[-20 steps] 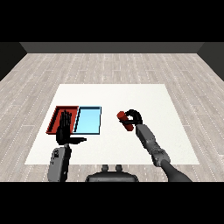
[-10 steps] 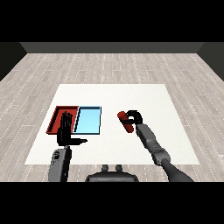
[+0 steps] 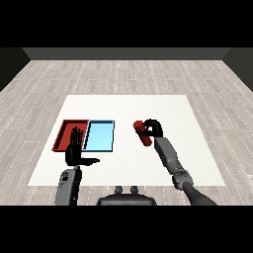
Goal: Pick the red can and put it in the red box
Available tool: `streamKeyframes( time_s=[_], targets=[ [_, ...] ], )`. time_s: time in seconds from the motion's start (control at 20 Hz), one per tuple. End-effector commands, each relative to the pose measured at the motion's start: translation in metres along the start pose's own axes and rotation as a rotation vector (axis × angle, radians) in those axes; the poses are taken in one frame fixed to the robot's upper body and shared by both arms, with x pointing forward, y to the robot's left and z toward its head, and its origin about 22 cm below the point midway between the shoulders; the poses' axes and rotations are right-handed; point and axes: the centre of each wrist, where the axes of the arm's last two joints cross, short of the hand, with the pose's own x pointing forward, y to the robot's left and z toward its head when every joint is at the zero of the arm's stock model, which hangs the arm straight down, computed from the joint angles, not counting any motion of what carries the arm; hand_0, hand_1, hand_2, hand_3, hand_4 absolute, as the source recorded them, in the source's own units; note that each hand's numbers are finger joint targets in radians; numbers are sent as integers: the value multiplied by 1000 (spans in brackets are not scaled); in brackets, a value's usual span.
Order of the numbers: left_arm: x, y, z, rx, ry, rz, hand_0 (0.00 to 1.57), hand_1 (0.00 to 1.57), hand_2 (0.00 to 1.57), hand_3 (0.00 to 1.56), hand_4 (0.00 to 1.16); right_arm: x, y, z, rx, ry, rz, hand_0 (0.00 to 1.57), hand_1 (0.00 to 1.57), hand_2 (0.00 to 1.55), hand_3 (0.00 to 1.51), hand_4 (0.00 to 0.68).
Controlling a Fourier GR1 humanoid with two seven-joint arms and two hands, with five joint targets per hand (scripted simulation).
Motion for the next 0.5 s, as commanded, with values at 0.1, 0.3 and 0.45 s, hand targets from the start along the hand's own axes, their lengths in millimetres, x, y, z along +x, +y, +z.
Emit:
streamKeyframes(
  time_s=[0.1, 0.3, 0.45],
  targets=[
    [9, -3, -12, -20, 14, -35, 0, 0, 0, 0, 0, 27, -2, 6, -13, -119, -3, 1515, 1515, 1460, 1383, 608],
    [11, -24, -19, -66, -10, -22, 0, 0, 0, 0, 0, 54, -37, 8, 8, -166, -42, 1538, 1538, 1469, 1398, 623],
    [19, -42, -20, -128, 39, 32, 0, 0, 0, 0, 0, 77, -37, 18, 12, -287, -49, 1485, 1485, 1441, 1398, 631]
  ],
)
